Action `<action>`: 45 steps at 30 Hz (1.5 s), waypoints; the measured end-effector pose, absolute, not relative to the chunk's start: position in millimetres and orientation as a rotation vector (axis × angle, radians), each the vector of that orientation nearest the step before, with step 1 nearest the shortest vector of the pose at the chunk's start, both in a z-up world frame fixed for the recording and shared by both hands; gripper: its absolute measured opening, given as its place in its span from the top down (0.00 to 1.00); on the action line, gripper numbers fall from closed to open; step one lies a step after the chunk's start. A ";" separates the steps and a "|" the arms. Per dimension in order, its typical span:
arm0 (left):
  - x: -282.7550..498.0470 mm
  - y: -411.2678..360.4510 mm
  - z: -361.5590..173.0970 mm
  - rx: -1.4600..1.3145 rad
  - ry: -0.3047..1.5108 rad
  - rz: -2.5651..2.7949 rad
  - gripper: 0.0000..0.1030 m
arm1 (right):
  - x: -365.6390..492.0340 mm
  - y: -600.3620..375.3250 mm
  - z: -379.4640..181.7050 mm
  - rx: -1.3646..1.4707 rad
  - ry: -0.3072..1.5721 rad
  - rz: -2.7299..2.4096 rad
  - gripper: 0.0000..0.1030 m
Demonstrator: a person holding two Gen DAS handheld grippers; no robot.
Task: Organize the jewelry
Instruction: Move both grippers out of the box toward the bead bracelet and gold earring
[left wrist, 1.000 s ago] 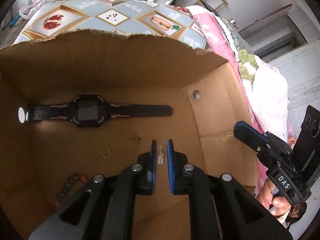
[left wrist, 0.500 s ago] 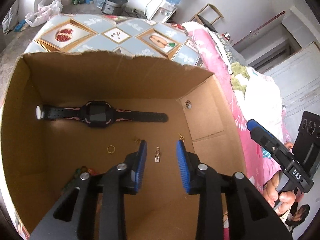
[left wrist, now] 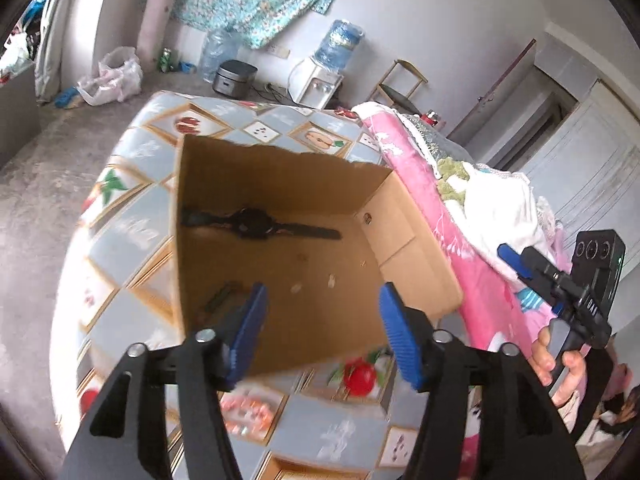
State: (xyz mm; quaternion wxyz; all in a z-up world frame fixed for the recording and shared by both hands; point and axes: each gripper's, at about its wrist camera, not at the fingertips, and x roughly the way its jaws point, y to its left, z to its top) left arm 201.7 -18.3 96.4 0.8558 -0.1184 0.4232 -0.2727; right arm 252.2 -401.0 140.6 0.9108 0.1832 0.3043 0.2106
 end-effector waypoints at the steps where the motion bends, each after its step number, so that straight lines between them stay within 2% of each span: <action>1: 196.7 -15.8 94.9 -0.239 0.887 -0.559 0.37 | 245.8 -400.3 138.6 0.386 0.621 0.436 0.34; 3: 181.3 -8.4 90.6 -0.220 0.887 -0.527 0.29 | 236.1 -398.0 135.0 0.396 0.618 0.439 0.34; 9: 158.7 8.8 66.4 -0.166 0.922 -0.412 0.22 | 215.9 -380.7 121.4 0.364 0.646 0.470 0.34; 23: 149.9 14.1 23.7 -0.079 0.954 -0.272 0.22 | 205.5 -335.9 75.7 0.280 0.793 0.477 0.34; 45: 138.0 6.1 -4.7 0.000 0.930 -0.280 0.22 | 206.4 -332.1 52.4 0.312 0.864 0.433 0.34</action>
